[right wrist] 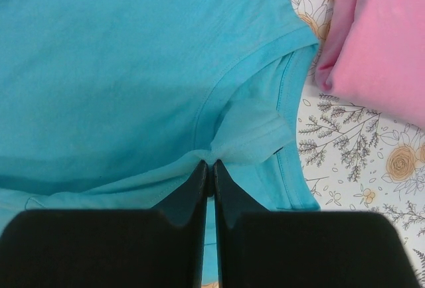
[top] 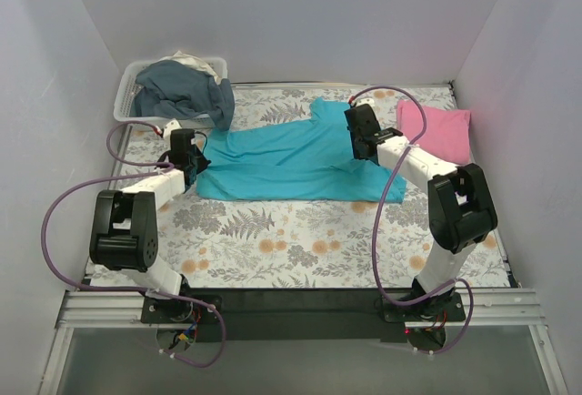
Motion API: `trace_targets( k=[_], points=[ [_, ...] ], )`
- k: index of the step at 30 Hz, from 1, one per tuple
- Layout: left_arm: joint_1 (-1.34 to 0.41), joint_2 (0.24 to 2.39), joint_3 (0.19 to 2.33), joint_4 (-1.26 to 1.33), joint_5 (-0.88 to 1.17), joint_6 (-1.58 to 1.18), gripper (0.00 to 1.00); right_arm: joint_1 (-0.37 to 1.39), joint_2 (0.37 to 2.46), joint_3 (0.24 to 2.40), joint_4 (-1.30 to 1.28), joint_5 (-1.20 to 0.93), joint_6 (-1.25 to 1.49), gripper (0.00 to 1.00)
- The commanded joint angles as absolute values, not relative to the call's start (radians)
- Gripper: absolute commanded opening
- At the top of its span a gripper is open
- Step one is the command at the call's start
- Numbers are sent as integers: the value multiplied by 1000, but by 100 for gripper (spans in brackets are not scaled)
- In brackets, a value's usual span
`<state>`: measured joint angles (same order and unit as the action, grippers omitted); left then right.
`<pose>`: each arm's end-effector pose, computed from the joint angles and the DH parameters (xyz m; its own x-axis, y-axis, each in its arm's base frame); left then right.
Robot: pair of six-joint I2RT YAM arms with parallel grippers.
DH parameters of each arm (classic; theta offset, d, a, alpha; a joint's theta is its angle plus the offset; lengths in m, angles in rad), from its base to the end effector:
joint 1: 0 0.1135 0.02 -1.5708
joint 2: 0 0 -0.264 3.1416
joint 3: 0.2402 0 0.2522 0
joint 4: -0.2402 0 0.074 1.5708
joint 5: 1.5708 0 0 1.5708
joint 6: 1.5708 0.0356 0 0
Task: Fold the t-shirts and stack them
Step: Fold the tshirt
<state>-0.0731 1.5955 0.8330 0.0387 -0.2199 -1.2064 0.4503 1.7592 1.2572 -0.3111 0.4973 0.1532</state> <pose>0.3263 -0.0161 0.1796 -0.1497 -0.9033 -0.4020 -0.6498 0.3963 -0.6486 0.3544 0.1525 0.2311 -0.6597 -0.1699 -0.7321 0.0135 0.9713 -0.2376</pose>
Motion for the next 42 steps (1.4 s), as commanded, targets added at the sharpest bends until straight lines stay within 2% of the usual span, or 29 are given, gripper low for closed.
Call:
trace_targets(
  k=[1, 8, 9, 11, 12, 14, 15, 18, 21, 25, 26, 29, 42],
  points=[
    [-64, 1592, 871, 61, -222, -1190, 0, 442, 1772, 1293, -299, 526, 144, 1],
    [-64, 1635, 896, 81, -210, -1184, 0, 434, 1801, 1313, -305, 522, 143, 1],
    [-64, 1640, 900, 81, -209, -1183, 4, 431, 1810, 1316, -305, 519, 143, 1],
    [-64, 1646, 910, 83, -206, -1181, 29, 431, 1819, 1336, -305, 506, 140, 1],
    [-64, 1640, 907, 84, -206, -1183, 58, 430, 1830, 1344, -304, 503, 138, 1],
    [-64, 1599, 879, 101, -216, -1187, 85, 425, 1839, 1362, -307, 482, 132, 2],
    [-64, 1576, 865, 109, -224, -1193, 95, 426, 1850, 1386, -305, 474, 129, 23],
    [-64, 1464, 789, 126, -259, -1216, 95, 420, 1855, 1436, -305, 453, 115, 46],
    [-67, 1353, 686, 124, -244, -1235, 95, 416, 1842, 1463, -305, 428, 106, 55],
    [-71, 1278, 631, 56, -256, -1249, 86, 416, 1793, 1441, -301, 385, 101, 57],
    [-71, 1273, 624, 39, -262, -1252, 80, 416, 1778, 1422, -295, 356, 104, 57],
    [-74, 1267, 592, 23, -252, -1255, 72, 414, 1692, 1323, -253, 318, 113, 58],
    [-83, 1380, 571, -34, -236, -1259, 53, 416, 1444, 1037, -181, 258, 149, 59]
  ],
)
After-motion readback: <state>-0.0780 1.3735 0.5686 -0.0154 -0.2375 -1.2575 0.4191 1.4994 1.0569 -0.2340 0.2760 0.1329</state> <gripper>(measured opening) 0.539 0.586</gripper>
